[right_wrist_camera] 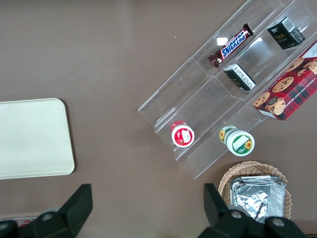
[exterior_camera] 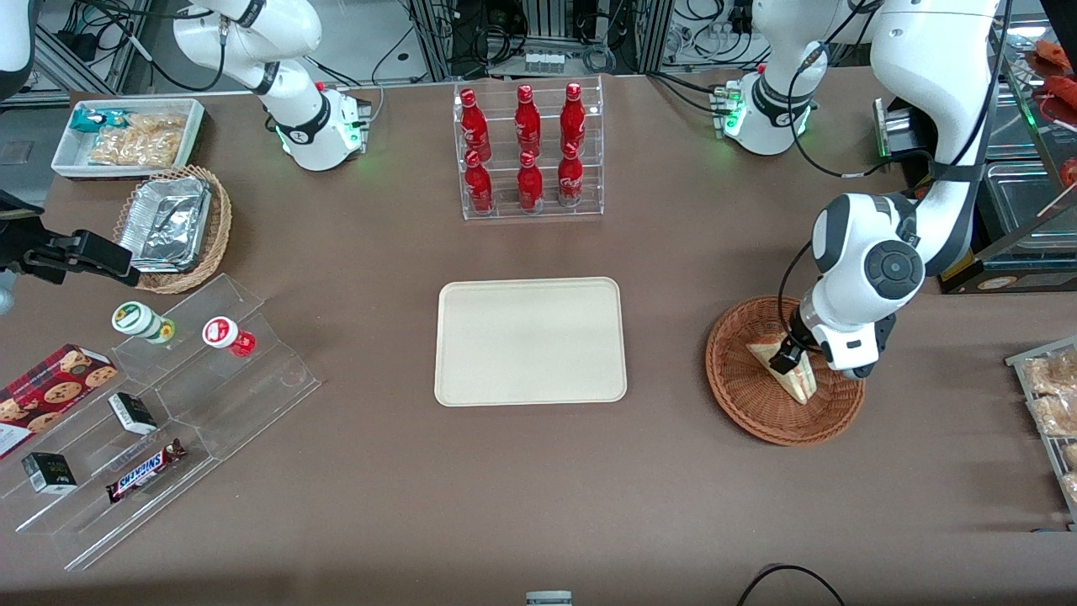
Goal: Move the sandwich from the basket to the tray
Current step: 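Lower the left gripper and close it on the wrapped sandwich, then lift the sandwich and carry it with the left gripper over the cream tray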
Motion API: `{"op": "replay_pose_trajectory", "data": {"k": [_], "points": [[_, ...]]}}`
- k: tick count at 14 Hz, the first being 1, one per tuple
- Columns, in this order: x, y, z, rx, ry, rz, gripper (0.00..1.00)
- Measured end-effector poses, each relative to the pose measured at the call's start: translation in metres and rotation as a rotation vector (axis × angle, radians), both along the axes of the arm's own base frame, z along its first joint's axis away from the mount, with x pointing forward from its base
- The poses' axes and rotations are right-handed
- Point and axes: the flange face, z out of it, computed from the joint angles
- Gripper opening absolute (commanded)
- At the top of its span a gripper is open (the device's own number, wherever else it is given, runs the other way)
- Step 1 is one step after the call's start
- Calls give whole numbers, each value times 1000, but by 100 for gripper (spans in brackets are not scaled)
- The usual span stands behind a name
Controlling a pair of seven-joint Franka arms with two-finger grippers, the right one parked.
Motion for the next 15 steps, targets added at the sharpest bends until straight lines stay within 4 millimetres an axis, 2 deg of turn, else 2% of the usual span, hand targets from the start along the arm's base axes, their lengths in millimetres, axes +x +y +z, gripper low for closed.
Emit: {"op": "replay_pose_trajectory", "data": {"k": [2,3,5,7,9,11,13,15], "points": [[-1,0,-9,3,14,-2,27],[-1,0,-13,5,20,-4,15],[0,0,-15,6,21,-38,11],[4,-1,-6,1,12,-101,8],[10,-2,16,1,55,-182,8],[19,-9,49,-13,99,-362,9],[23,-35,68,-49,99,-644,6],[19,-72,72,-69,89,-781,1]]}}
